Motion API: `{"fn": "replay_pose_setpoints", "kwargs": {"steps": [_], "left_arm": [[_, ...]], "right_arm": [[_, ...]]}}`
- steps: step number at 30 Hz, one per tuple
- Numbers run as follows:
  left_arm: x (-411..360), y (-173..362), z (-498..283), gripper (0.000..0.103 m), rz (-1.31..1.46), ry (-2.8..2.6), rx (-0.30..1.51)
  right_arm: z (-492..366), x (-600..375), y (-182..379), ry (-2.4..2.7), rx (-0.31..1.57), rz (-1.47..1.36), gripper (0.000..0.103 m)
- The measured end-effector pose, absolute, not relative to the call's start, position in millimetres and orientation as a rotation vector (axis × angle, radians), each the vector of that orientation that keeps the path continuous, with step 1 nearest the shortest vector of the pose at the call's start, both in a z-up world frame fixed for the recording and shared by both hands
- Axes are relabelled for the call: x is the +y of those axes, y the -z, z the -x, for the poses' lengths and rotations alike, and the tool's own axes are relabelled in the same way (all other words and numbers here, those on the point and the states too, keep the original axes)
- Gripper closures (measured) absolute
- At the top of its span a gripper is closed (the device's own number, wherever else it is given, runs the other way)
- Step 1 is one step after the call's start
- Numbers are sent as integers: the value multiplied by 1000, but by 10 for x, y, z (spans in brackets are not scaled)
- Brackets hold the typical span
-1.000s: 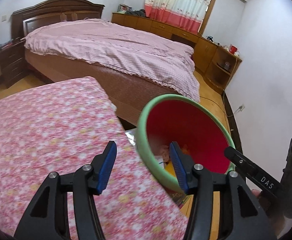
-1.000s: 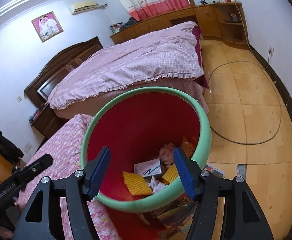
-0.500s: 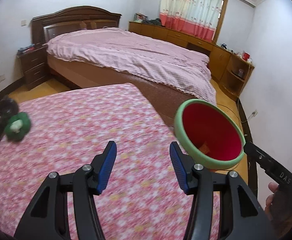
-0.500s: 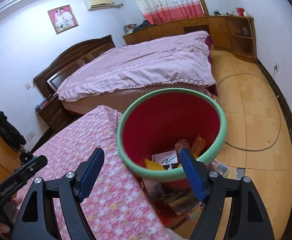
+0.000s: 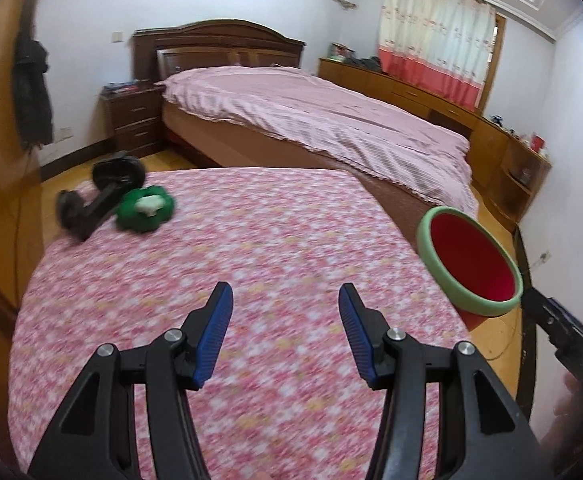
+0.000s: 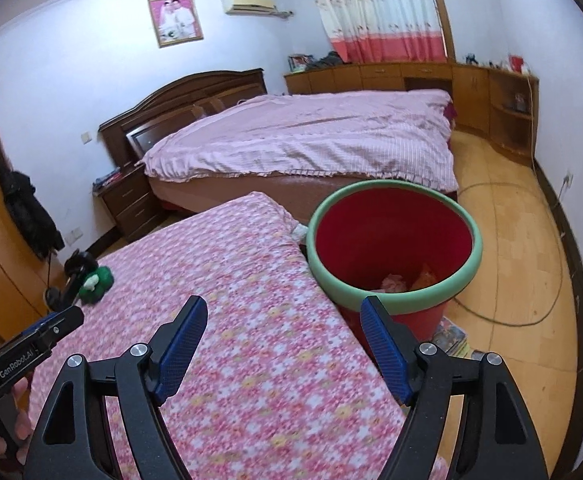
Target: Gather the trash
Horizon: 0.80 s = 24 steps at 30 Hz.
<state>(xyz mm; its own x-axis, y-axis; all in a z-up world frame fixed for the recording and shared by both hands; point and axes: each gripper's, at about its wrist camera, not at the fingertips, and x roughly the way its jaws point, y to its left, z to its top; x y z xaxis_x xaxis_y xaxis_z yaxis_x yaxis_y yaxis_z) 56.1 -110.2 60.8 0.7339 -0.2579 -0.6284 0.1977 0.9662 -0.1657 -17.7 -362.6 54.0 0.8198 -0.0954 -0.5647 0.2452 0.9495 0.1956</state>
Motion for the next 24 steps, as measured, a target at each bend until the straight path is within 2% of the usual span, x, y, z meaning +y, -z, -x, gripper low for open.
{"fn": "replay_pose_setpoints", "kwargs": {"steps": [24], "left_arm": [[-924,-770,-115,48,73,169,630]], "right_arm": [[573,-3120,-570,132,552,-187,22]]}}
